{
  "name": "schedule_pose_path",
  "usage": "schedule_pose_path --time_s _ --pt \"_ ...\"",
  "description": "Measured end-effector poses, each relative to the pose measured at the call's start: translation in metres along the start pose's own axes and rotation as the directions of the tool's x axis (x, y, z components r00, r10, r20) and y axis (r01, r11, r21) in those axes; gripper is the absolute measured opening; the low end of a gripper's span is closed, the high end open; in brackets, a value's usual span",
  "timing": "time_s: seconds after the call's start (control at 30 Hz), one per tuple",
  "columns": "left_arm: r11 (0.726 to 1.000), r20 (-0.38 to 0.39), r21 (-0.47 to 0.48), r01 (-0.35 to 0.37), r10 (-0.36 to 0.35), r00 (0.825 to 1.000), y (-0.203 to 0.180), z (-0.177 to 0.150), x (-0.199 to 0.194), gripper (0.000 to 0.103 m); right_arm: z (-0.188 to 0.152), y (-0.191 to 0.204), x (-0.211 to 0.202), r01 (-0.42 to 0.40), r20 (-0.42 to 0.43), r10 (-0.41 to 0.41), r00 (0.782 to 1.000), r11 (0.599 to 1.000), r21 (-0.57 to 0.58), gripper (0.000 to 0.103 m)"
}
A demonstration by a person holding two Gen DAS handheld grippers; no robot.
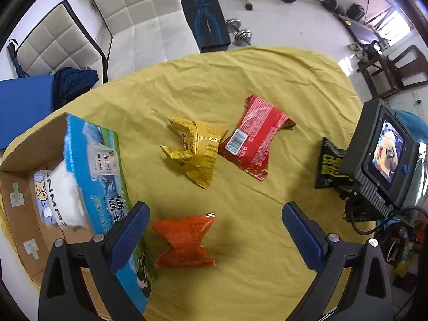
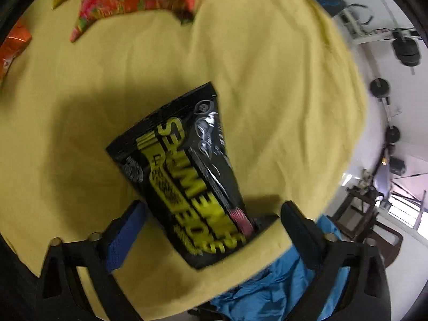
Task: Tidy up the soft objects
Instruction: 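Grasp the black shoe shine wipes with the right tool while the left tool grasps the yellow snack bag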
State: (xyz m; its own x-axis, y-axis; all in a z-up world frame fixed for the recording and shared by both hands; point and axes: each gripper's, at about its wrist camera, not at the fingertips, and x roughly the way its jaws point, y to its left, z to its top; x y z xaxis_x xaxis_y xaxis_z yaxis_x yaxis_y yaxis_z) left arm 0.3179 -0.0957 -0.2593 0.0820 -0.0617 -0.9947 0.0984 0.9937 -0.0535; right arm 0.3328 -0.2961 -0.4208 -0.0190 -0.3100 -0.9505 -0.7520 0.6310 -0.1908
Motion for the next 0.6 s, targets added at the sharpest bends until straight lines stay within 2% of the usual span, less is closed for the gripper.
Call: schedule_pose_path --time_s 0.07,0.13,0.17,0.23,0.27,0.3,0.33,0.37,0.47,0.6 --pt "1.000 -0.015 0.003 -0.017 0.017 1.000 0.000 0.003 0.006 0.102 0.001 -0.007 0.004 -0.035 0.006 0.035 0.999 0.998 0.045 0.093" --pt "0.999 -0.016 0.002 -0.036 0.036 0.999 0.004 0.003 0.008 0.102 -0.002 -0.016 0.002 -0.095 0.015 0.094 0.995 0.988 0.124 0.082" --pt "0.999 -0.017 -0.004 -0.041 0.041 0.999 0.006 0.001 0.009 0.102 -0.002 -0.019 0.002 -0.123 0.013 0.122 0.992 0.978 0.172 0.072" --pt "1.000 -0.036 -0.023 -0.018 0.017 0.999 0.009 -0.002 0.015 0.102 -0.011 -0.033 0.003 -0.187 0.014 0.194 0.981 0.924 0.333 0.068" --pt "0.999 -0.048 -0.031 -0.010 0.009 0.999 0.011 -0.002 0.019 0.102 -0.017 -0.040 0.008 -0.224 0.002 0.247 0.969 0.877 0.426 0.067" --pt "0.999 -0.062 -0.034 -0.012 0.010 0.998 0.012 0.000 0.023 0.102 -0.022 -0.044 0.010 -0.257 0.010 0.287 0.958 0.840 0.478 0.061" --pt "0.999 -0.067 -0.031 -0.019 0.017 0.998 0.013 0.002 0.025 0.102 -0.027 -0.045 0.011 -0.290 0.035 0.318 0.948 0.810 0.510 0.060" --pt "0.999 -0.063 -0.025 -0.032 0.030 0.998 0.013 0.006 0.027 0.102 -0.032 -0.048 0.010 -0.298 0.058 0.319 0.946 0.789 0.538 0.060" --pt "0.998 -0.049 -0.010 -0.069 0.069 0.996 0.015 0.024 0.033 0.102 -0.043 -0.055 0.009 -0.314 0.107 0.314 0.943 0.742 0.593 0.060" --pt "0.988 -0.087 0.049 -0.143 0.147 0.985 0.016 0.054 0.058 0.102 -0.052 -0.062 0.012 -0.355 0.145 0.346 0.927 0.682 0.639 0.060"
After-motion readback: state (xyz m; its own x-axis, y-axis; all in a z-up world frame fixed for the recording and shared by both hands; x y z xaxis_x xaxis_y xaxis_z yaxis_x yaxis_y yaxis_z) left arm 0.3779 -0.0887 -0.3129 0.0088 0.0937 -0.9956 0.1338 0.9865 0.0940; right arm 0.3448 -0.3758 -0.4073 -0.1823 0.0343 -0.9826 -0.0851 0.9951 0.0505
